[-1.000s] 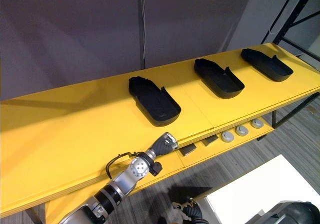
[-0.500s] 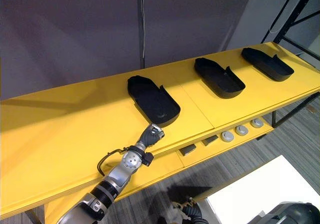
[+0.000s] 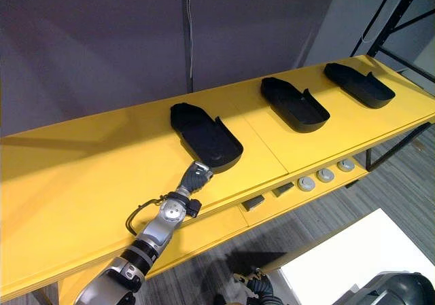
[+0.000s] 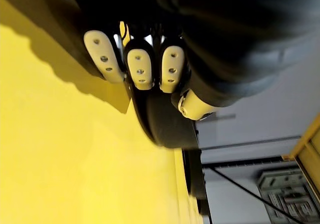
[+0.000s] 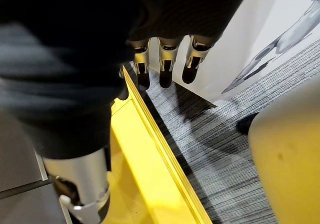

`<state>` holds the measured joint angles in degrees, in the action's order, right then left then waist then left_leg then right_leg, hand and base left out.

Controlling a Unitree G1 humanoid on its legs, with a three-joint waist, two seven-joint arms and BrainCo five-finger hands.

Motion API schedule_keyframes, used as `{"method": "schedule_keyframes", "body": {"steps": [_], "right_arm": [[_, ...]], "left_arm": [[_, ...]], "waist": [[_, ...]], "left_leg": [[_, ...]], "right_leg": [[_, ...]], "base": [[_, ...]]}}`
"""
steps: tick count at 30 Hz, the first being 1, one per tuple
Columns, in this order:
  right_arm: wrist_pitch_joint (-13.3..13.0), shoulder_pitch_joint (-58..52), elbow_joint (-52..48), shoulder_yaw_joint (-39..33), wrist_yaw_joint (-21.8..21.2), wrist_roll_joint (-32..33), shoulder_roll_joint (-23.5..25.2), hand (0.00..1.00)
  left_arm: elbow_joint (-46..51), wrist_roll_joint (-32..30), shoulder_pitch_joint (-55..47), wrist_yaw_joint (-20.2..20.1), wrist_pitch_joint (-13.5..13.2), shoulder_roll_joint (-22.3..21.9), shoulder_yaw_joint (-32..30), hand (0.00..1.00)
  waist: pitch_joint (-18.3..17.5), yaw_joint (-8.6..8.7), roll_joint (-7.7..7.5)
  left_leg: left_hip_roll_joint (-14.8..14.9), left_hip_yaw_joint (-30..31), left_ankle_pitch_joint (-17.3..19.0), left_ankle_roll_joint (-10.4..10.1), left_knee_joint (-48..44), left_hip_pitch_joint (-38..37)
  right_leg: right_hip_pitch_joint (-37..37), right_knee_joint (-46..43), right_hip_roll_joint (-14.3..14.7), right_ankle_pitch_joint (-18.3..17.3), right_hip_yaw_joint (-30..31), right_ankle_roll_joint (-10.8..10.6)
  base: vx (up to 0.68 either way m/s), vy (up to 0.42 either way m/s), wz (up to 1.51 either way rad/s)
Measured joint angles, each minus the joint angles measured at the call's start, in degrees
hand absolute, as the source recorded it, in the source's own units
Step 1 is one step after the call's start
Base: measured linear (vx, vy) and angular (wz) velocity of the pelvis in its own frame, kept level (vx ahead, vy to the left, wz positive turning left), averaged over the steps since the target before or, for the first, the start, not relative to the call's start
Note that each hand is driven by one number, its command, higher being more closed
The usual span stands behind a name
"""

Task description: Walk over and take plastic housings, then place them on the shelf

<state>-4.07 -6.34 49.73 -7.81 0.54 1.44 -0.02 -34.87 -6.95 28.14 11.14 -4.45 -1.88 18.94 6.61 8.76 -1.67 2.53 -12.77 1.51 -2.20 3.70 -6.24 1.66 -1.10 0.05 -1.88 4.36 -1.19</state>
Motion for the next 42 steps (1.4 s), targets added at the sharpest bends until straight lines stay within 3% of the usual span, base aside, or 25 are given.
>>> {"method": "schedule_keyframes", "body": {"steps": [19,25,32,42], "right_arm": [[-0.6,0.1,0.2,0.0,0.0,0.1,0.0,0.00],[-0.6,0.1,0.1,-0.1,0.0,0.3,0.0,0.00],[-0.4,-0.3,-0.1,-0.1,0.5,0.3,-0.1,0.00],[-0.4,-1.8,-2.0,0.2,0.5,0.4,-0.1,0.00]], "left_arm": [[0.2,0.1,-0.1,2.1,0.2,0.4,-3.9,1.00],[5.8,1.4,-4.3,1.6,0.2,0.5,-2.9,1.00],[13.3,4.6,-9.1,-2.0,0.2,0.9,2.9,1.00],[15.8,5.0,-9.3,-8.6,-0.6,-1.1,17.4,1.00]], "waist": [[0.5,-0.03,0.07],[0.7,-0.39,0.12],[0.6,-1.95,0.19],[-0.2,-1.94,0.36]], "left_leg": [[0.0,0.1,0.1,-0.1,0.0,-0.8],[0.0,0.3,0.1,-0.1,-0.1,-0.8],[0.1,0.6,0.1,-0.1,-0.5,-0.8],[0.2,0.3,0.0,0.1,-1.1,-0.6]], "right_leg": [[1.4,0.9,0.0,0.3,-0.1,0.1],[1.5,0.8,0.0,0.3,-0.2,0.1],[1.6,0.3,-0.1,0.2,-0.6,0.1],[0.7,-1.6,0.0,-0.2,-0.4,0.0]], "base": [[-0.04,-0.004,0.00],[-0.04,-0.009,0.01],[-0.05,-0.012,0.03],[-0.05,-0.008,-0.01]]}}
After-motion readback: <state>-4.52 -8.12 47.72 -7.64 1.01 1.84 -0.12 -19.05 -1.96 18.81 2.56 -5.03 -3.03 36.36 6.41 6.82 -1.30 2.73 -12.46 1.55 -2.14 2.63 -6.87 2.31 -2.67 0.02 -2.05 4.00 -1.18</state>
